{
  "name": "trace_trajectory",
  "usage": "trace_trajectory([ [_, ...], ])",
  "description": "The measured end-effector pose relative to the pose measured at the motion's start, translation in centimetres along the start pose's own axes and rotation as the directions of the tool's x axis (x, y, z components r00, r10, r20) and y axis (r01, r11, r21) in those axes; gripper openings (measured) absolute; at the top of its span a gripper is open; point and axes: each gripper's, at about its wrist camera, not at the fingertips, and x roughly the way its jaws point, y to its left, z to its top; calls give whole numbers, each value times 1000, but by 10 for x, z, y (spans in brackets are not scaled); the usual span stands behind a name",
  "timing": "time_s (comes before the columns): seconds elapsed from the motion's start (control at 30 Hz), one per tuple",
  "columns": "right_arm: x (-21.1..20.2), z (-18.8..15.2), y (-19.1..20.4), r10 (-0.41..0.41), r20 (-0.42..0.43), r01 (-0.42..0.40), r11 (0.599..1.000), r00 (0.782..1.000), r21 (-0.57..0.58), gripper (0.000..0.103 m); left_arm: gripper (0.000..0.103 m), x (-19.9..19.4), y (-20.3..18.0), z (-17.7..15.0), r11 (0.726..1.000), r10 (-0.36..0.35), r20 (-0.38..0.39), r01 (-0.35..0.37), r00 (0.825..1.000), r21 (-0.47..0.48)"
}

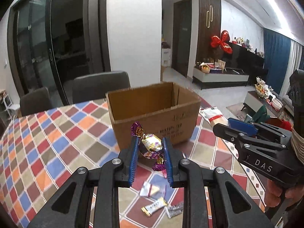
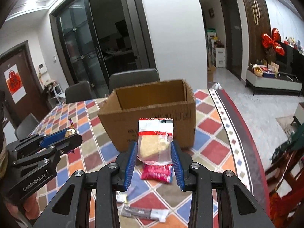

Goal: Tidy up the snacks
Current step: 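Carry the bread bag and purple candy into the box and release both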

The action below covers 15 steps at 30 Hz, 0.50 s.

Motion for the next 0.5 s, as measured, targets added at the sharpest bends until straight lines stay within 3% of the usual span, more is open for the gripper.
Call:
trace_trajectory([
  [0.23, 7, 36, 5, 14, 33, -13, 999, 999, -45, 37, 26, 8, 4, 32, 999, 8, 22, -9, 1000, 47],
  [0.5, 32, 76, 5, 21, -7, -21, 996, 1000, -86, 37, 26, 34, 12, 69, 998, 16, -1, -16, 1000, 63],
])
